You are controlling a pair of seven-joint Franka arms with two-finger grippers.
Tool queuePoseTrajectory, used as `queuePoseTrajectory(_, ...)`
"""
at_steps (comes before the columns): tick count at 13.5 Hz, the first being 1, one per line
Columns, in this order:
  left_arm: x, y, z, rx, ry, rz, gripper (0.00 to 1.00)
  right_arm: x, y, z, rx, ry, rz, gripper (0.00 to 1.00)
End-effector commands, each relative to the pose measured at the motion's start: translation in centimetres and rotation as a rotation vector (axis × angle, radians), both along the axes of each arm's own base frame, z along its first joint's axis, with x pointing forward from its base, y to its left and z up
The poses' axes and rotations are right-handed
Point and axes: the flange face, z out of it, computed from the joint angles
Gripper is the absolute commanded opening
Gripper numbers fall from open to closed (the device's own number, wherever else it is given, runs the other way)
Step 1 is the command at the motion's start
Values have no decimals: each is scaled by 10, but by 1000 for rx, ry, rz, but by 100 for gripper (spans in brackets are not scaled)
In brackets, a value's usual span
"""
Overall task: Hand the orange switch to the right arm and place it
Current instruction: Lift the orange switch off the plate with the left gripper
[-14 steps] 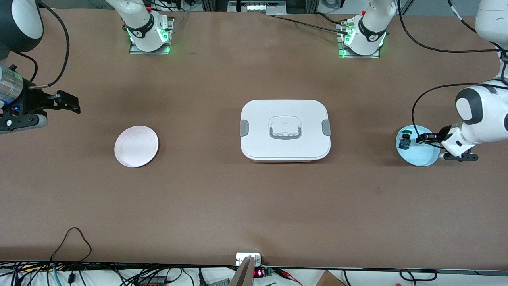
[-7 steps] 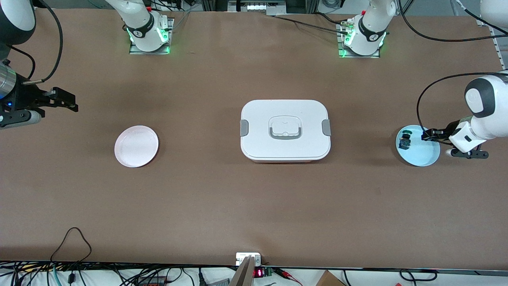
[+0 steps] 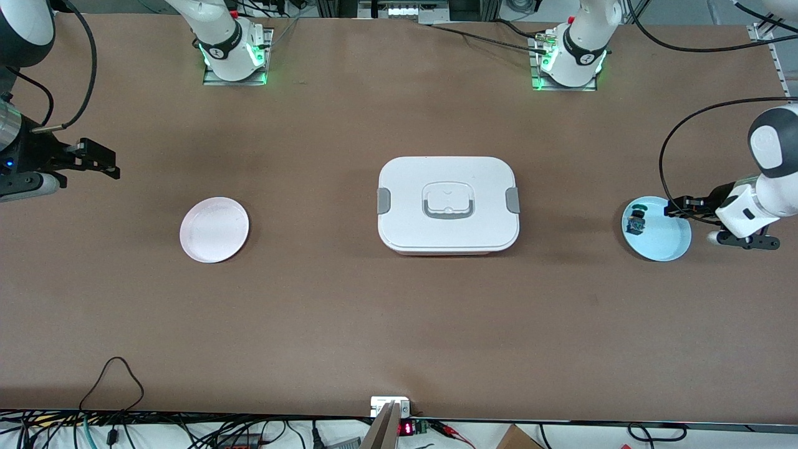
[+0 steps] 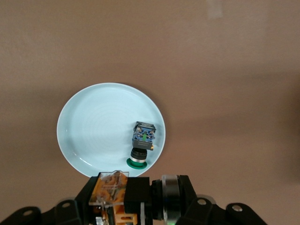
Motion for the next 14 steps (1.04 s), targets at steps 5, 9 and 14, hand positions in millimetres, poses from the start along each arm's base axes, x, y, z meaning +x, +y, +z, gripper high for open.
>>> queuePoseTrajectory(5,10,-32,82,-186,-135,-186,0,2,3,-2,15,-3,11,100)
queuePoseTrajectory(9,14,-48,98,-393,-275,-281,0,6,8,-6,12,-11,20,100)
queuePoseTrajectory(14,23,-75,140,-581,-488,-420,0,8,1,-12,17,1,7,100)
